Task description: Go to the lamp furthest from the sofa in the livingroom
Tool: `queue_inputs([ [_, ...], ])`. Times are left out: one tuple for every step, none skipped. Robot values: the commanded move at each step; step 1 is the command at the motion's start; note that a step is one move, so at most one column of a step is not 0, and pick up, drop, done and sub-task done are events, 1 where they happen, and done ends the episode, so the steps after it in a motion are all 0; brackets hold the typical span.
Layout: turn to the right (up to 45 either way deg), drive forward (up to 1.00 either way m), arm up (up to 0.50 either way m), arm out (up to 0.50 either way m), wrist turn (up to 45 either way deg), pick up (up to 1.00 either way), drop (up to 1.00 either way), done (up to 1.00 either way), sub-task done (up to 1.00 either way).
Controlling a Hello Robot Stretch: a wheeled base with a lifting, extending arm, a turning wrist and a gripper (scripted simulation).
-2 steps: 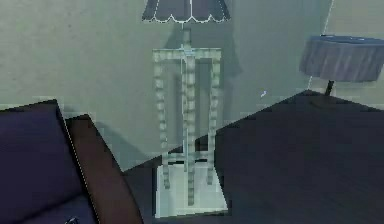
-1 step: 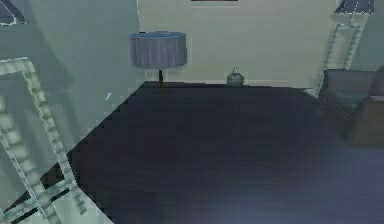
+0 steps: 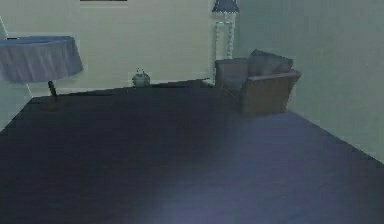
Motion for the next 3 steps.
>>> queue_inputs([
  [0.0,1.00,0.00,0.00,0.0,0.00,0.00,0.00,0.00],
  [0.0,1.00,0.00,0.00,0.0,0.00,0.00,0.00,0.00],
  [0.0,1.00,0.00,0.00,0.0,0.00,0.00,0.00,0.00],
])
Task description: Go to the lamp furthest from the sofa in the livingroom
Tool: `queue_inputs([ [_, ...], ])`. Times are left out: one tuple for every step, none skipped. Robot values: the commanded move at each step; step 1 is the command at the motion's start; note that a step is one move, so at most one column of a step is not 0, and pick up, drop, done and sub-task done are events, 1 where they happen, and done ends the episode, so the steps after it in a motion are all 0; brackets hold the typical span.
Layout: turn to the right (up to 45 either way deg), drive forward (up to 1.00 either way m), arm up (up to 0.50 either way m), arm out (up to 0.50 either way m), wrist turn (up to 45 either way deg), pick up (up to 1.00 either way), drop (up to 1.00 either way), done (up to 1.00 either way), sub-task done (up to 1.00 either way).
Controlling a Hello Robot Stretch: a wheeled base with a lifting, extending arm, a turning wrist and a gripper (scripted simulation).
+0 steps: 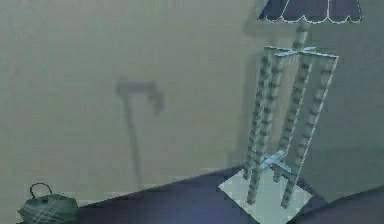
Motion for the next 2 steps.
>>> queue_inputs([
  [0.0,0.30,0.00,0.00,0.0,0.00,0.00,0.00,0.00],
  [30.0,0.00,0.00,0.00,0.0,0.00,0.00,0.00,0.00],
])
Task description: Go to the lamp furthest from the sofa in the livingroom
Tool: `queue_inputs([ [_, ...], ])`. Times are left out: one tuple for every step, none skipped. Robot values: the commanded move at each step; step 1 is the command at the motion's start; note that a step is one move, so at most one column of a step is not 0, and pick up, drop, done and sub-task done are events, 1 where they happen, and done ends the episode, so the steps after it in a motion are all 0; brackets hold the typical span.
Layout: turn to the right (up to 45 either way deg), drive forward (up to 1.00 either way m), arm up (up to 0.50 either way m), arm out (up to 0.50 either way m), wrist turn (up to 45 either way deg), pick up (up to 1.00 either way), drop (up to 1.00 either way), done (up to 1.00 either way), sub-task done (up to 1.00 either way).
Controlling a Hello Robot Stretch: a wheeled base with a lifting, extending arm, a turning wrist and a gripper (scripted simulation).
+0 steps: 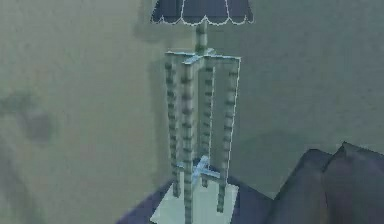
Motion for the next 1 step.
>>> queue_inputs([
  [0.0,0.00,0.00,0.00,0.0,0.00,0.00,1.00,0.00],
])
